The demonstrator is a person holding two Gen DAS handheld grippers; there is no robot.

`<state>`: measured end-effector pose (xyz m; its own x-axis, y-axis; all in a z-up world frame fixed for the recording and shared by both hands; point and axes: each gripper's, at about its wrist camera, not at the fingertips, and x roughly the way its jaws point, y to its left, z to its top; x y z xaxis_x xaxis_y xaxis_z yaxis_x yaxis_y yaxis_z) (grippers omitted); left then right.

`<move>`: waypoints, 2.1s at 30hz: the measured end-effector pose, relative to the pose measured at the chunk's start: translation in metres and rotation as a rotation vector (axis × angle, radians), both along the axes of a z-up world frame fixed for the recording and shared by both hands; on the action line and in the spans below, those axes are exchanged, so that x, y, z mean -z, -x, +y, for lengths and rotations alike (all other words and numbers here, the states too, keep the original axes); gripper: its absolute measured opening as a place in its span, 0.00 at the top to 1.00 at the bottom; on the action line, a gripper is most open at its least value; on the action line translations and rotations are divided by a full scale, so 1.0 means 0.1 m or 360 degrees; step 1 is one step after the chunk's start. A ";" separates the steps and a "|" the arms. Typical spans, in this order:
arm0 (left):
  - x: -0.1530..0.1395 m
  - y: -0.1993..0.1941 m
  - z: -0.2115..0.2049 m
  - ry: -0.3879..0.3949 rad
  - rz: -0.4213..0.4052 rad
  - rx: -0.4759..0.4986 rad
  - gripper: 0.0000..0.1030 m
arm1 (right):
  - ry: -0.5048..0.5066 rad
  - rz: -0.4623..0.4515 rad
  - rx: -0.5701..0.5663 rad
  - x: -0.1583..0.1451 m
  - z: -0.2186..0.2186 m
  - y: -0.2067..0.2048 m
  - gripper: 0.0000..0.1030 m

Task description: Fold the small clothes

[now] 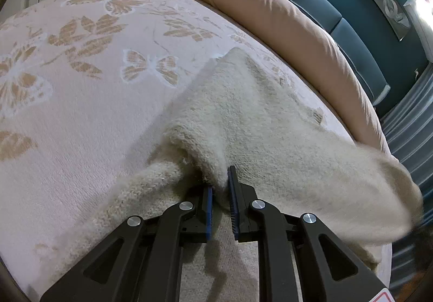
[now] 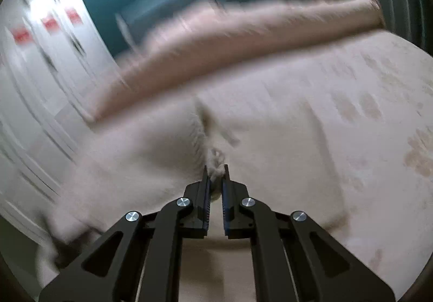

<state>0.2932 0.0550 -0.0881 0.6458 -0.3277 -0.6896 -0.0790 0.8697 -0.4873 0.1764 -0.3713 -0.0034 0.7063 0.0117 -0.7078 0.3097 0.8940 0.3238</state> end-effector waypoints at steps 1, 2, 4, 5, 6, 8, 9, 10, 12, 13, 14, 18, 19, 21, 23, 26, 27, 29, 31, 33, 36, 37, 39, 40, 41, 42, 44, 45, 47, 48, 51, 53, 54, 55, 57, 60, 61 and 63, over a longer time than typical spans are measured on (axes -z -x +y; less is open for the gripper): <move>-0.01 0.00 -0.01 -0.0012 0.0004 0.0001 0.86 | 0.0003 0.0182 0.0015 0.27 -0.04 -0.11 0.94; -0.01 -0.01 -0.02 -0.0026 0.0007 0.0004 0.86 | -0.0055 0.0271 0.0031 0.48 -0.10 -0.11 0.95; -0.02 -0.01 -0.03 -0.0050 0.0013 0.0008 0.86 | -0.0188 0.0100 0.0113 0.31 -0.16 0.06 0.94; -0.02 -0.01 -0.04 -0.0059 0.0012 0.0008 0.86 | -0.0238 0.0019 0.0137 0.22 -0.18 0.12 0.94; -0.02 -0.01 -0.05 -0.0067 0.0013 0.0006 0.86 | -0.0206 0.0003 0.0147 0.21 -0.16 0.12 0.94; -0.02 -0.01 -0.07 -0.0095 0.0018 0.0007 0.86 | -0.0134 0.0233 0.0122 0.48 -0.15 -0.08 0.94; -0.04 -0.02 -0.09 -0.0119 0.0028 0.0010 0.86 | -0.0083 0.0219 0.0104 0.49 -0.15 -0.07 0.93; -0.06 -0.03 -0.10 -0.0145 0.0043 0.0019 0.86 | -0.0042 0.0216 0.0104 0.41 -0.13 -0.05 0.90; -0.12 -0.04 -0.12 -0.0192 0.0070 0.0065 0.83 | 0.0051 0.0235 0.0152 0.14 -0.12 0.09 0.83; -0.16 -0.02 -0.11 -0.0204 0.0082 0.0095 0.78 | 0.0094 0.0214 0.0144 0.02 -0.08 0.21 0.83; -0.20 0.02 -0.10 -0.0207 0.0095 0.0124 0.72 | 0.0131 0.0185 0.0127 -0.08 -0.03 0.36 0.77; -0.45 0.55 0.19 -0.0224 0.0124 0.0130 0.29 | 0.0241 0.0176 0.0111 -0.24 0.08 1.34 0.46; -0.50 0.68 0.26 -0.0242 0.0113 0.0123 0.26 | 0.0239 0.0199 0.0100 -0.22 0.12 1.55 0.45; -0.58 1.05 0.49 -0.0302 0.0108 0.0121 0.23 | 0.0218 0.0291 0.0119 -0.12 0.15 2.03 0.40; -0.59 1.34 0.68 -0.0349 0.0147 0.0133 0.22 | 0.0171 0.0375 0.0152 -0.03 0.12 2.49 0.39; -0.49 1.77 0.93 -0.0382 0.0269 0.0155 0.21 | 0.0067 0.0487 0.0198 0.16 0.14 2.78 0.37; -0.42 1.91 0.99 -0.0378 0.0344 0.0161 0.21 | 0.0003 0.0510 0.0223 0.22 0.13 2.91 0.37; -0.36 2.09 1.03 -0.0335 0.0376 0.0177 0.21 | -0.0100 0.0519 0.0249 0.31 0.18 3.02 0.37; -0.37 2.23 0.97 -0.0362 0.0333 0.0192 0.21 | -0.0227 0.0518 0.0269 0.40 0.21 3.06 0.37; -0.36 2.26 0.87 -0.0315 0.0366 0.0241 0.21 | -0.0286 0.0492 0.0286 0.44 0.25 3.02 0.34; -0.37 2.22 0.69 -0.0204 0.0385 0.0330 0.19 | -0.0291 0.0442 0.0306 0.43 0.30 2.93 0.33; -0.36 2.18 0.63 -0.0193 0.0402 0.0352 0.19 | -0.0298 0.0418 0.0304 0.42 0.33 2.85 0.33; -0.36 2.13 0.56 -0.0167 0.0426 0.0364 0.19 | -0.0332 0.0365 0.0278 0.40 0.39 2.75 0.33; -0.36 2.13 0.52 -0.0159 0.0428 0.0368 0.19 | -0.0349 0.0349 0.0266 0.41 0.41 2.68 0.33; -0.35 2.10 0.50 -0.0163 0.0439 0.0357 0.19 | -0.0352 0.0349 0.0271 0.43 0.42 2.63 0.32; -0.35 2.07 0.49 -0.0162 0.0453 0.0349 0.19 | -0.0360 0.0346 0.0275 0.44 0.44 2.57 0.33; -0.39 2.04 0.48 -0.0143 0.0463 0.0330 0.22 | -0.0366 0.0321 0.0270 0.43 0.45 2.51 0.35; -0.41 2.03 0.49 -0.0111 0.0461 0.0333 0.26 | -0.0370 0.0319 0.0269 0.41 0.46 2.48 0.40; -0.46 2.00 0.46 -0.0109 0.0454 0.0368 0.56 | -0.0369 0.0305 0.0248 0.37 0.49 2.44 0.50; -0.49 1.99 0.42 -0.0149 0.0448 0.0408 0.64 | -0.0348 0.0302 0.0242 0.34 0.50 2.41 0.62; -0.59 2.00 0.35 -0.0214 0.0421 0.0489 0.92 | -0.0298 0.0284 0.0211 0.24 0.52 2.38 0.90; -0.68 2.02 0.35 -0.0195 0.0393 0.0518 0.93 | -0.0290 0.0245 0.0196 0.16 0.51 2.42 0.91; -0.75 2.05 0.37 -0.0183 0.0375 0.0529 0.93 | -0.0270 0.0220 0.0186 0.09 0.52 2.45 0.92; -0.78 2.07 0.37 -0.0183 0.0369 0.0535 0.94 | -0.0244 0.0205 0.0176 0.04 0.53 2.48 0.92; -0.86 2.15 0.40 -0.0195 0.0341 0.0555 0.94 | -0.0178 0.0188 0.0152 -0.06 0.56 2.58 0.93; -0.93 2.32 0.49 -0.0226 0.0338 0.0591 0.95 | -0.0111 0.0224 0.0089 -0.09 0.62 2.80 0.94; -0.93 2.40 0.54 -0.0232 0.0352 0.0603 0.95 | -0.0102 0.0237 0.0074 -0.08 0.64 2.86 0.94; -0.92 2.56 0.64 -0.0244 0.0386 0.0621 0.95 | -0.0068 0.0292 0.0031 -0.04 0.70 3.05 0.94</move>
